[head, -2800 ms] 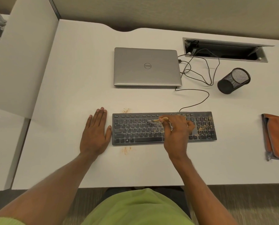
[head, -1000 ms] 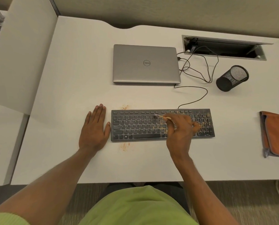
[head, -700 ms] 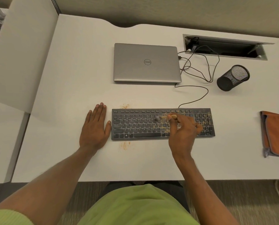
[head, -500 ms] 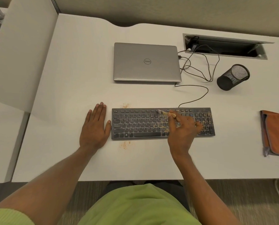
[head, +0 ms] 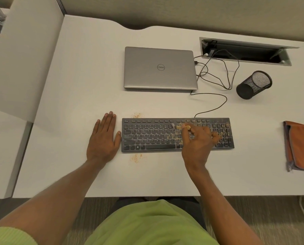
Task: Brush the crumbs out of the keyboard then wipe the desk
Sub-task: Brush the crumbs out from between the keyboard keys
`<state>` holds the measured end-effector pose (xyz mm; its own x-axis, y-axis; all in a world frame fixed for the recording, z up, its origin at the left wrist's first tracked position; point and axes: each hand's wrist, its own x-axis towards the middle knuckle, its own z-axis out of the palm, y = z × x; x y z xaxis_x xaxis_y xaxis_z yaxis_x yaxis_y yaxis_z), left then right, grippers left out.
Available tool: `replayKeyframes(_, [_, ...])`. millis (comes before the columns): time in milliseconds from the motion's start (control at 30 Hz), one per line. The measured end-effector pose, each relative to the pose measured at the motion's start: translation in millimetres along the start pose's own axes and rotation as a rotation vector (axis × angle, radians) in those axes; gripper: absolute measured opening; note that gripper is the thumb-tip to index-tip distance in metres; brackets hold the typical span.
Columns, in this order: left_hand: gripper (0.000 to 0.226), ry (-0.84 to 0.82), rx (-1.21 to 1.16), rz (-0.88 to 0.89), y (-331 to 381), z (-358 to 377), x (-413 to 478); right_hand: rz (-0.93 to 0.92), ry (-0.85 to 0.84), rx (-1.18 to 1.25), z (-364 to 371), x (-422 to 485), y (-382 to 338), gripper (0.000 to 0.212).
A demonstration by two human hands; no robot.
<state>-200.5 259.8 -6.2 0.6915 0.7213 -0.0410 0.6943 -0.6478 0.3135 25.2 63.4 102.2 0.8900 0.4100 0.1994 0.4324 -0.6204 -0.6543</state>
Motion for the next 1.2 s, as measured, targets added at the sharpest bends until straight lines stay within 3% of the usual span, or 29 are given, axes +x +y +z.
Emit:
replayKeyframes(333, [0.071, -0.004, 0.001, 0.0, -0.8, 0.6, 0.4, -0.046, -0.004, -0.003, -4.2, 0.9, -2.2, 0.011])
replayKeyframes(800, [0.07, 0.008, 0.004, 0.006, -0.5, 1.1, 0.4, -0.237, -0.195, 0.043, -1.7, 10.0, -6.5, 0.014])
replayKeyframes(1067, [0.07, 0.007, 0.002, 0.004, -1.2, 0.6, 0.5, -0.192, -0.114, -0.044, -14.7, 18.0, -0.3, 0.015])
replayKeyframes(1200, [0.07, 0.007, 0.001, 0.006, -1.0, 0.9, 0.3, -0.219, -0.167, 0.006, -9.6, 15.4, -6.7, 0.012])
